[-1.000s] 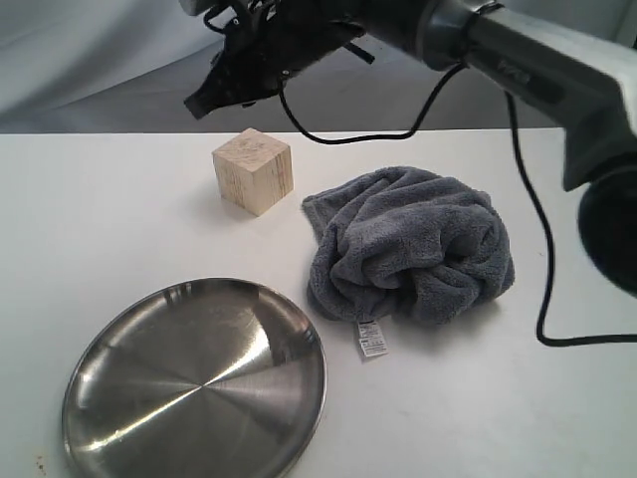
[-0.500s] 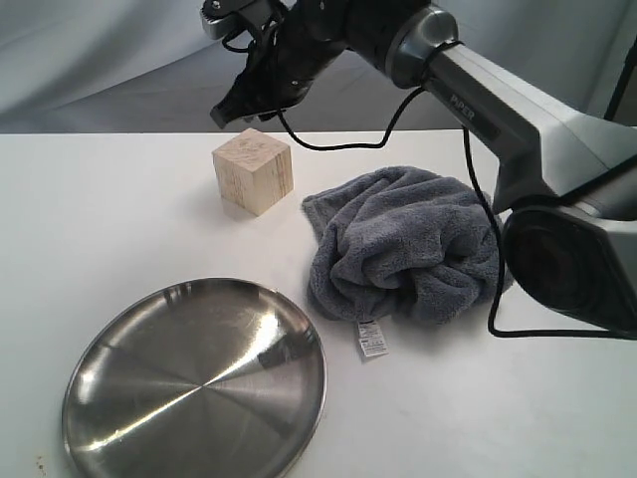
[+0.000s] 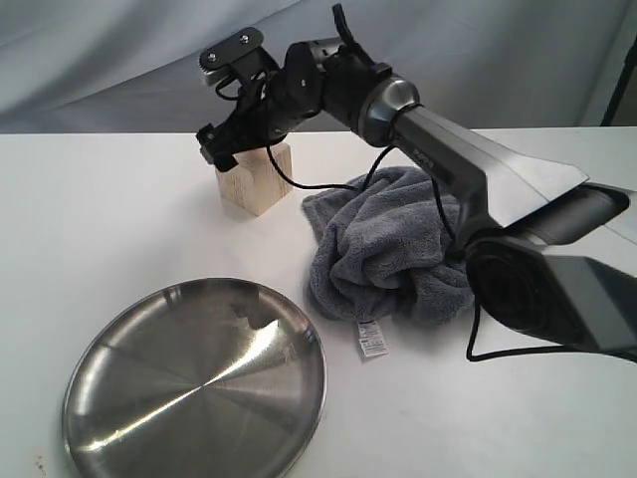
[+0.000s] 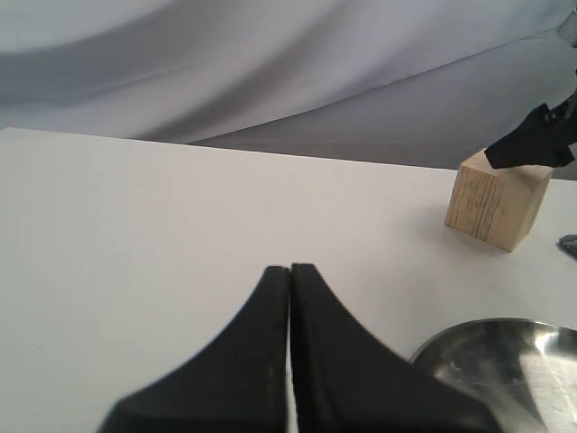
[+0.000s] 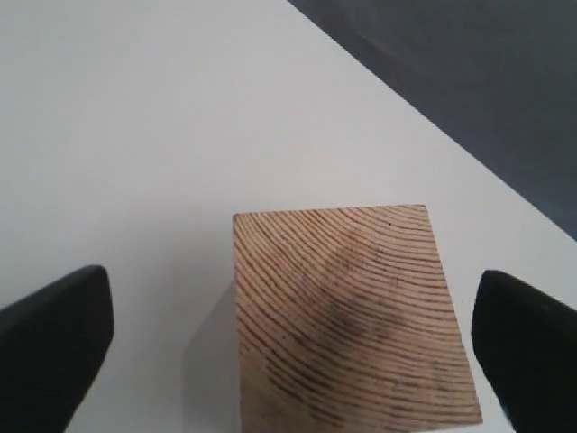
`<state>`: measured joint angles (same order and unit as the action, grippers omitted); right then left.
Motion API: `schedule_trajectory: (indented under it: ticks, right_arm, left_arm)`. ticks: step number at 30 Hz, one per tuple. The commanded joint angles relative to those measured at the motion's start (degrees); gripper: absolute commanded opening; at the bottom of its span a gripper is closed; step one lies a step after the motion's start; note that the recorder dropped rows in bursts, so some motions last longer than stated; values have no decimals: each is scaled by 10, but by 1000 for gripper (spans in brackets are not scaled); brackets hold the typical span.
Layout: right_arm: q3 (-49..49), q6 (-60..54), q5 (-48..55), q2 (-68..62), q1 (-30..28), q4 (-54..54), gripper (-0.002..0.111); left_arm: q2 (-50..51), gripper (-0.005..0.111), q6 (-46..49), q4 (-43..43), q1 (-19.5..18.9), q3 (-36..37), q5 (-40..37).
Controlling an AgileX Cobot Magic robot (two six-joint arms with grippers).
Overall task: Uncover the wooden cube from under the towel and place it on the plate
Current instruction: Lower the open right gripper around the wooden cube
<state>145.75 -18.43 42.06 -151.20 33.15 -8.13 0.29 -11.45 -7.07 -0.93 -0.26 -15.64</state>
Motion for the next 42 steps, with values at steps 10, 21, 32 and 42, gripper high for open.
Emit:
schedule_trajectory:
  ticks: [10, 21, 32, 42]
  right_arm:
    - [-2, -4, -31, -23, 5, 4, 100]
    - [-2, -9, -4, -40, 5, 5, 100]
    - [-2, -9, -13, -45, 5, 3, 100]
    - [0, -8, -10, -9, 5, 5, 100]
  left_arm:
    - [-3, 2, -3, 5, -1, 3, 4]
    - [-3, 2, -3, 5, -1, 3, 4]
    - [-3, 2, -3, 5, -1, 3, 4]
    - [-3, 2, -3, 5, -1, 3, 4]
